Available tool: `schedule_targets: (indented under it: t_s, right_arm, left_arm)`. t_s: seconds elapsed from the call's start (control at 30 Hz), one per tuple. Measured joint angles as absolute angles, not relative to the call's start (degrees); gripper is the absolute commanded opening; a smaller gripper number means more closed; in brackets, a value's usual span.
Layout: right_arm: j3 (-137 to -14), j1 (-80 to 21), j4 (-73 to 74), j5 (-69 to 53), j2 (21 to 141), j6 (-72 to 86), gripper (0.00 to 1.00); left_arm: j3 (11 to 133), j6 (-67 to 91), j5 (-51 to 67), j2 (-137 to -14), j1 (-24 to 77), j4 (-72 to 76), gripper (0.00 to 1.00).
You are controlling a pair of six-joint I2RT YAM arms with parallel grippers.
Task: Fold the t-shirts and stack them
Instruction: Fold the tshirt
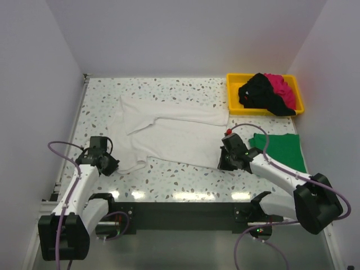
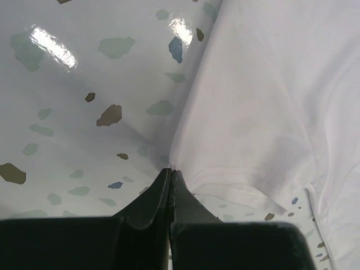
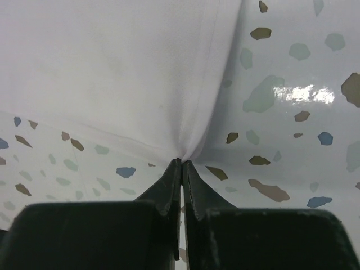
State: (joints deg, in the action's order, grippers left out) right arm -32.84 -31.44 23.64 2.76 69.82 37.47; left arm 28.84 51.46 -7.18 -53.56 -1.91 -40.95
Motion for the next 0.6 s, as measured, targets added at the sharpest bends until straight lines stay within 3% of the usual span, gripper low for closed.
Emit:
schedule_targets:
  t_s: [0.23, 0.6]
  right_arm:
    - [-31.99, -31.44, 25.06, 1.52, 66.94, 37.50, 0.00]
    - [-34.52, -31.44, 25.74, 1.83, 72.49, 37.32, 0.00]
  left_arm:
    - [29.95, 51.40, -5.67, -49.34, -1.91, -43.20, 0.00]
    - [32.51, 51.16, -2.68, -53.19, -1.91, -41.08, 0.00]
